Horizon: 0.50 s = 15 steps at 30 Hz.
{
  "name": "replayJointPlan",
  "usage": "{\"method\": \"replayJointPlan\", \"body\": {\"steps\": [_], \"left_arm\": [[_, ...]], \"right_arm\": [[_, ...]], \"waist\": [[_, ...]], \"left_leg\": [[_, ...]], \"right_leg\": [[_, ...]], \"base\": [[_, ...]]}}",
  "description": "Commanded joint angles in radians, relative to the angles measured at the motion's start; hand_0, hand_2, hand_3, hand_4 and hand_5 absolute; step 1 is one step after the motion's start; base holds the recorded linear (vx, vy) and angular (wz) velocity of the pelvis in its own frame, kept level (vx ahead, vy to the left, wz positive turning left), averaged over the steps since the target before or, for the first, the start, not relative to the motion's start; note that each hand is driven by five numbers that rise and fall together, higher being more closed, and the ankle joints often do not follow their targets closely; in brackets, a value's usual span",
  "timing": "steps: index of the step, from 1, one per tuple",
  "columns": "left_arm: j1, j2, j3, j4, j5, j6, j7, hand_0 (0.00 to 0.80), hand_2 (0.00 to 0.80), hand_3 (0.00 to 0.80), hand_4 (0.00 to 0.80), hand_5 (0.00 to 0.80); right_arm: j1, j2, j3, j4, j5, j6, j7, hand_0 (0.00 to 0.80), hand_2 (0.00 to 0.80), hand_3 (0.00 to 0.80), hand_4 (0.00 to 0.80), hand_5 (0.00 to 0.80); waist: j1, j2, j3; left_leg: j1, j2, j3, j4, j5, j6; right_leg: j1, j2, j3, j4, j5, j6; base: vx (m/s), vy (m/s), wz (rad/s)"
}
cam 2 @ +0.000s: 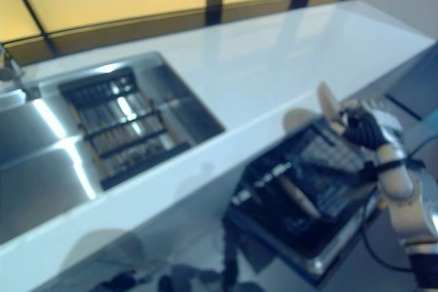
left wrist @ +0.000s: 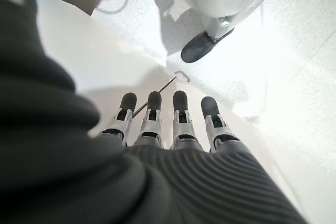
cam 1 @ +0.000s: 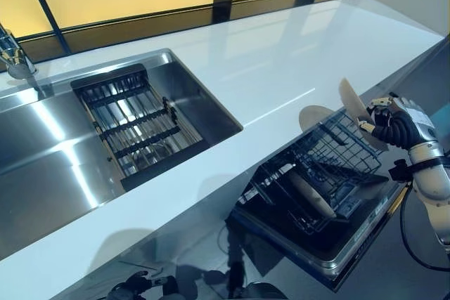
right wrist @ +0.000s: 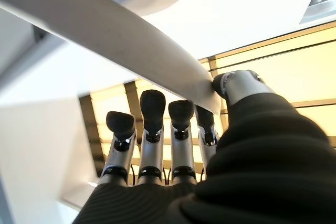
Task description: Take plates into dishwasher
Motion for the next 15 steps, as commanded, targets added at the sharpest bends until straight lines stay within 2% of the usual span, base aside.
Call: {"method": "replayJointPlan", "body": {"steps": [1,8,15], "left_arm": [[-0.053,0.0,0.008,0.052,0.039,-0.03,0.012,0.0,0.0,0.0,0.0,0.0],[-0.053,0.011,0.01,0.058,0.046,-0.04,0.01,0.0,0.0,0.0,0.0,0.0],[-0.051,0.025,0.009,0.047,0.057,-0.038,0.001,0.0,0.0,0.0,0.0,0.0]], "right_arm": [[-0.059,-0.011,-0.108,0.011,0.163,-0.036,0.021,0.8,0.8,0.8,0.8,0.8],[-0.051,0.025,-0.108,0.096,0.318,-0.073,0.092,0.8,0.8,0.8,0.8,0.8],[-0.049,0.019,-0.094,0.198,0.37,-0.082,0.191,0.8,0.8,0.8,0.8,0.8]], "waist": [[0.014,0.028,0.013],[0.008,0.03,0.017],[0.008,0.03,0.022]], "left_leg": [[-0.013,0.039,-0.017,-0.003,-0.043,0.025],[-0.014,0.038,-0.013,-0.003,-0.042,0.022],[-0.018,0.04,-0.013,-0.003,-0.038,0.017]], "right_leg": [[0.022,-0.043,0.008,0.124,-0.097,0.07],[0.018,-0.042,0.011,0.116,-0.092,0.067],[0.015,-0.039,0.005,0.111,-0.089,0.064]], "base": [[-0.012,-0.022,-0.04],[-0.019,-0.032,-0.02],[-0.016,-0.049,-0.01]]}}
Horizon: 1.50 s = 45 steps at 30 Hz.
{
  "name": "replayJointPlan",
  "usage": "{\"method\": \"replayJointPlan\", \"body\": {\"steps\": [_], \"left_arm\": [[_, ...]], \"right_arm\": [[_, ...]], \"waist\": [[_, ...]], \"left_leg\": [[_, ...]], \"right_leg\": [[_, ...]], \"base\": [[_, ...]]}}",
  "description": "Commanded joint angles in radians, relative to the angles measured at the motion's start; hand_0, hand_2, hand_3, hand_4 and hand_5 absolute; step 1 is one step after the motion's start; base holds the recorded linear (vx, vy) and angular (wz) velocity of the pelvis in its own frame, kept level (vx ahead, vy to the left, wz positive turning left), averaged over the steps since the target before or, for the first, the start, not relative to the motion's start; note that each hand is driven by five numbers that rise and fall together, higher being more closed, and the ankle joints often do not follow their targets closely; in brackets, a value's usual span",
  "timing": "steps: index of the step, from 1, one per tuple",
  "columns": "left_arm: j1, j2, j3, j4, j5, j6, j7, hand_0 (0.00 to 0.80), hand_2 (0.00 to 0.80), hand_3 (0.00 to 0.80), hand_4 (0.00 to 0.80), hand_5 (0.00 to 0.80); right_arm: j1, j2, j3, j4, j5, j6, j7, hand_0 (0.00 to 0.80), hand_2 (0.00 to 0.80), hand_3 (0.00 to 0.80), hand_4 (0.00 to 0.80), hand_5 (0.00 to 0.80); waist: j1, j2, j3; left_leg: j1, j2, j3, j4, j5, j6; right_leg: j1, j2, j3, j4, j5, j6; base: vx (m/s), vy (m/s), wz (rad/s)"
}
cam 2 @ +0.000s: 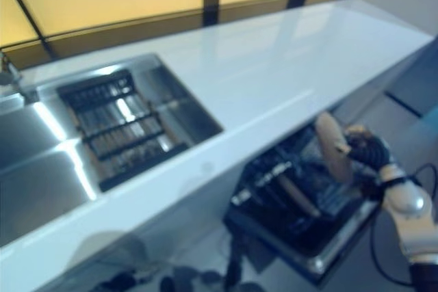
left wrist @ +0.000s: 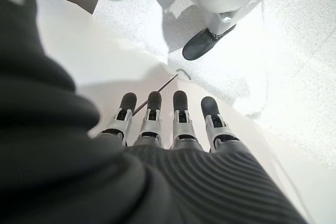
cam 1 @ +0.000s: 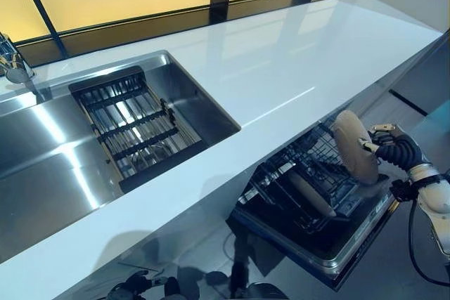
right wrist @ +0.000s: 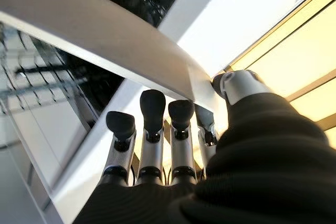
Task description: Take plates into dishwasher
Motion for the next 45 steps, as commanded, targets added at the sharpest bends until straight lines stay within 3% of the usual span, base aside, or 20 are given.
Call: {"method": "replayJointPlan", "body": {"steps": [1,14,24,45], "left_arm": [[-0.051,0.018,0.006,0.035,0.056,-0.02,0.003,0.0,0.0,0.0,0.0,0.0],[-0.061,0.048,-0.017,-0.017,0.058,-0.005,-0.001,0.0,0.0,0.0,0.0,0.0],[-0.076,0.073,-0.042,-0.055,0.037,-0.001,-0.006,0.0,0.0,0.0,0.0,0.0],[-0.077,0.097,-0.061,-0.099,-0.001,-0.011,0.007,0.0,0.0,0.0,0.0,0.0]], "right_arm": [[-0.081,-0.029,-0.075,0.018,0.05,-0.052,0.038,0.8,0.8,0.8,0.8,0.8],[-0.137,-0.068,0.007,0.17,-0.016,-0.001,0.087,0.8,0.8,0.8,0.8,0.8],[-0.243,-0.167,0.078,0.285,-0.066,0.011,0.102,0.8,0.8,0.8,0.8,0.8],[-0.392,-0.302,0.135,0.368,-0.14,0.071,0.072,0.8,0.8,0.8,0.8,0.8]], "waist": [[0.009,0.024,0.027],[0.026,0.032,0.077],[0.049,0.049,0.126],[0.083,0.069,0.188]], "left_leg": [[-0.019,0.036,-0.025,-0.002,-0.036,0.018],[-0.051,0.038,-0.047,-0.002,-0.014,0.006],[-0.086,0.046,-0.073,-0.002,0.011,-0.011],[-0.133,0.079,-0.116,-0.002,0.056,-0.043]], "right_leg": [[0.019,-0.042,-0.002,0.111,-0.089,0.064],[0.002,-0.035,-0.01,0.107,-0.084,0.054],[-0.018,-0.031,-0.024,0.115,-0.091,0.039],[-0.052,-0.008,-0.059,0.156,-0.126,0.004]], "base": [[-0.008,-0.052,-0.01],[-0.032,-0.062,-0.02],[-0.035,-0.065,0.01],[-0.003,-0.061,0.04]]}}
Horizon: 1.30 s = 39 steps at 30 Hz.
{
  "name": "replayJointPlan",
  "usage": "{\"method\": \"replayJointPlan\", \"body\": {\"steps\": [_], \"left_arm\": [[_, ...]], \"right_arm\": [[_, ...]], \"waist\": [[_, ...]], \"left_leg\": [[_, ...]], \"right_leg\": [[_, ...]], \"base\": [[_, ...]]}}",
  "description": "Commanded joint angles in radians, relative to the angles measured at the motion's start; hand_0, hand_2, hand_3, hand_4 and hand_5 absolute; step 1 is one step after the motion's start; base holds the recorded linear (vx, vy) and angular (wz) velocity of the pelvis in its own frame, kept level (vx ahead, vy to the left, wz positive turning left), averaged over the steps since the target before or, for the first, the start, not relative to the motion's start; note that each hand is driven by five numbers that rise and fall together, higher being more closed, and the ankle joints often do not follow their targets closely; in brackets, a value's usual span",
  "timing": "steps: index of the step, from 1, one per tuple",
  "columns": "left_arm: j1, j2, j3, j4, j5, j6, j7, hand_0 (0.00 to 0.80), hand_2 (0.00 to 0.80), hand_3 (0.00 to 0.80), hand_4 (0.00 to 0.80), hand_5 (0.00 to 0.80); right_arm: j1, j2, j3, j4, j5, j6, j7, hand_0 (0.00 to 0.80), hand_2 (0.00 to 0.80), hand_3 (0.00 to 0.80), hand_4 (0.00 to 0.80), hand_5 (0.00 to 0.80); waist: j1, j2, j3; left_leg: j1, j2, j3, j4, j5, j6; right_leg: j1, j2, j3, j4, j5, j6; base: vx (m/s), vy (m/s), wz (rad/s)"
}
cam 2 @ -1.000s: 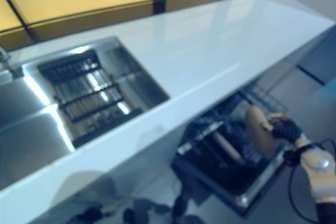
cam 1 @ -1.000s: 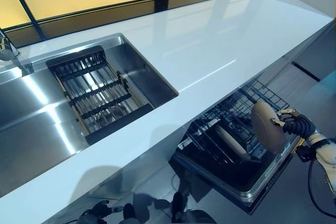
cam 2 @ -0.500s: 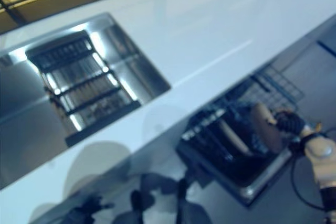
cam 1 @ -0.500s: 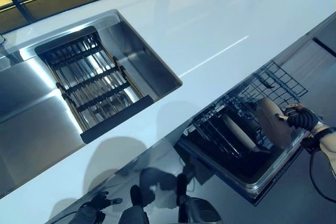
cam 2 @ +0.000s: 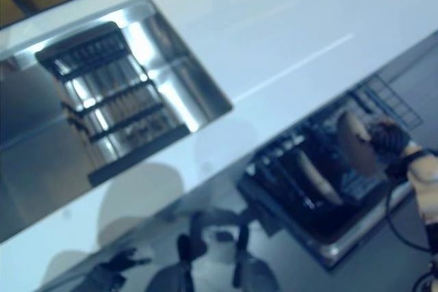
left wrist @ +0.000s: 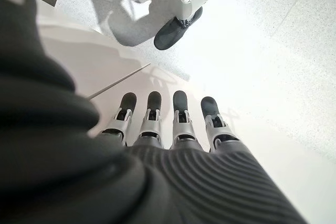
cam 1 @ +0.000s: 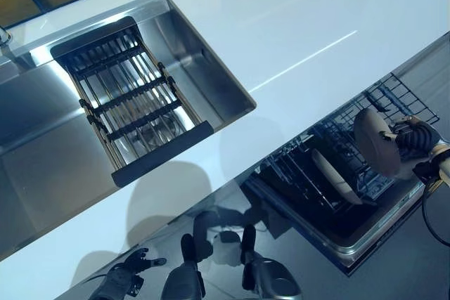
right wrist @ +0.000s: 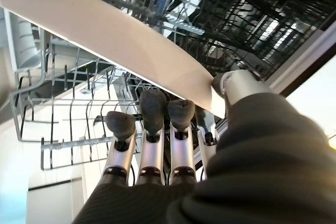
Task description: Take plates into dishwasher
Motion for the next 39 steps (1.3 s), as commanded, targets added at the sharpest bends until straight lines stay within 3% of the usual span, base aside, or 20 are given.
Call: {"method": "replayJointPlan", "body": {"steps": [1,21,39], "left_arm": [[-0.039,0.052,-0.041,0.007,-0.028,-0.014,0.016,0.0,0.0,0.0,0.0,0.0],[-0.048,0.088,-0.055,-0.022,-0.059,-0.032,0.02,0.0,0.0,0.0,0.0,0.0],[-0.056,0.106,-0.059,-0.045,-0.099,-0.026,0.018,0.0,0.0,0.0,0.0,0.0]], "right_arm": [[-0.117,-0.133,0.032,0.037,-0.055,-0.002,-0.033,0.8,0.8,0.8,0.8,0.8],[-0.252,-0.222,0.129,0.121,-0.125,0.003,-0.074,0.8,0.8,0.8,0.8,0.8],[-0.368,-0.176,0.211,0.104,-0.151,0.051,-0.063,0.8,0.8,0.8,0.8,0.8]], "waist": [[0.048,-0.009,0.005],[0.068,0.03,0.063],[0.057,0.053,0.093]], "left_leg": [[-0.065,0.077,-0.09,-0.009,0.053,-0.035],[-0.124,0.085,-0.118,0.008,0.077,-0.049],[-0.148,0.083,-0.103,0.016,0.074,-0.042]], "right_leg": [[-0.004,-0.013,-0.036,0.169,-0.139,0.029],[-0.064,-0.017,-0.055,0.23,-0.167,0.013],[-0.117,-0.019,-0.028,0.266,-0.178,0.012]], "base": [[0.005,-0.07,0.07],[-0.007,-0.047,0.04],[-0.024,-0.01,-0.02]]}}
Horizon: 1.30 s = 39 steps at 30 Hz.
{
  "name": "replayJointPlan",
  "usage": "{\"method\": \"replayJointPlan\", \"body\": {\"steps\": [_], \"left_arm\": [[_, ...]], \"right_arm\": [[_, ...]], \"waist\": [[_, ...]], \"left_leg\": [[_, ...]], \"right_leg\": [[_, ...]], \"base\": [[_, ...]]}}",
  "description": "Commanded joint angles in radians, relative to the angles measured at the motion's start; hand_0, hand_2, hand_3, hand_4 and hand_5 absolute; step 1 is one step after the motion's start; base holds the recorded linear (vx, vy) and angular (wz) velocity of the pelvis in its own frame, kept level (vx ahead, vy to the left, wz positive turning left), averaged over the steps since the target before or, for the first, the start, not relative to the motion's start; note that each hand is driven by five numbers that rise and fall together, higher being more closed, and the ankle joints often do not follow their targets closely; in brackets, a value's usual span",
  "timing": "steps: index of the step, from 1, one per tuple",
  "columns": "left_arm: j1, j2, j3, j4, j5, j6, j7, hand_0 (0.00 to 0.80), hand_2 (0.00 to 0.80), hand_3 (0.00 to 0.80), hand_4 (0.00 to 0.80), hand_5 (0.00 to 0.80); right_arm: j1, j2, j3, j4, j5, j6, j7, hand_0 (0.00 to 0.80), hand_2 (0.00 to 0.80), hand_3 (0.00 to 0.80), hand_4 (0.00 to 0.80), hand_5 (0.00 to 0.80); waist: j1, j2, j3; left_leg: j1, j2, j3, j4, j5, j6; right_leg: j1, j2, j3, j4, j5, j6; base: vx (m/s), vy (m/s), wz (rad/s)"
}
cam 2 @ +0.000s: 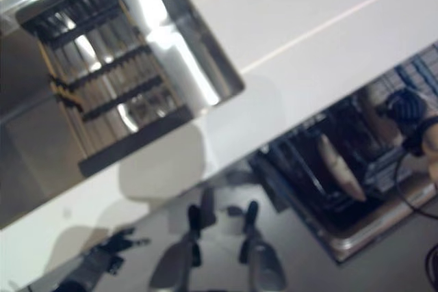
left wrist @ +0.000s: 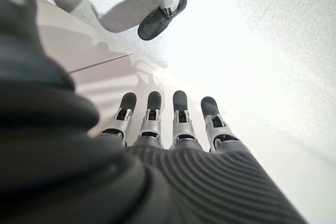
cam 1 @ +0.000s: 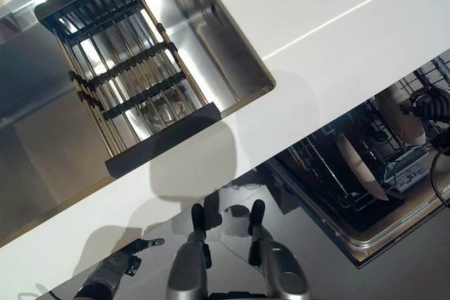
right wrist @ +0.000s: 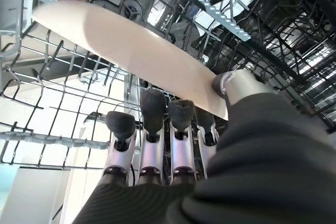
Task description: Take plates into dishwasher
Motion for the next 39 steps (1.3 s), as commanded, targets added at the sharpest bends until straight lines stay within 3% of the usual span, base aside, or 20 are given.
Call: {"method": "replayJointPlan", "body": {"steps": [1,11,27,39], "left_arm": [[0.002,0.047,-0.036,0.017,-0.051,-0.003,0.015,0.0,0.0,0.0,0.0,0.0],[0.017,0.07,-0.016,0.004,-0.054,0.011,0.003,0.0,0.0,0.0,0.0,0.0],[0.012,0.041,-0.05,-0.033,-0.056,0.03,-0.001,0.0,0.0,0.0,0.0,0.0],[-0.004,0.015,-0.089,-0.038,-0.06,0.025,-0.006,0.0,0.0,0.0,0.0,0.0]], "right_arm": [[-0.101,-0.068,0.051,-0.023,-0.026,0.008,-0.02,0.8,0.8,0.8,0.8,0.8],[-0.243,-0.097,0.165,0.071,0.017,-0.01,0.002,0.8,0.8,0.8,0.8,0.8],[-0.405,-0.104,0.304,0.149,0.01,-0.008,0.025,0.8,0.8,0.8,0.8,0.8],[-0.434,-0.091,0.338,0.17,-0.007,0.006,0.024,0.8,0.8,0.8,0.8,0.8]], "waist": [[0.01,-0.008,-0.025],[0.018,-0.004,-0.033],[0.014,0.046,-0.039],[0.001,0.089,-0.041]], "left_leg": [[-0.05,0.074,-0.057,-0.018,0.066,-0.031],[-0.046,0.073,-0.041,-0.02,0.063,-0.022],[-0.065,0.051,-0.03,-0.029,0.063,-0.027],[-0.068,0.033,-0.026,-0.033,0.065,-0.03]], "right_leg": [[-0.04,-0.026,-0.013,0.256,-0.189,0.039],[-0.038,-0.02,0.012,0.249,-0.185,0.04],[-0.079,-0.037,0.031,0.257,-0.185,0.038],[-0.109,-0.051,0.039,0.28,-0.197,0.034]], "base": [[0.0,0.0,0.0],[-0.02,-0.013,-0.08],[-0.028,0.041,-0.06],[-0.009,0.029,-0.01]]}}
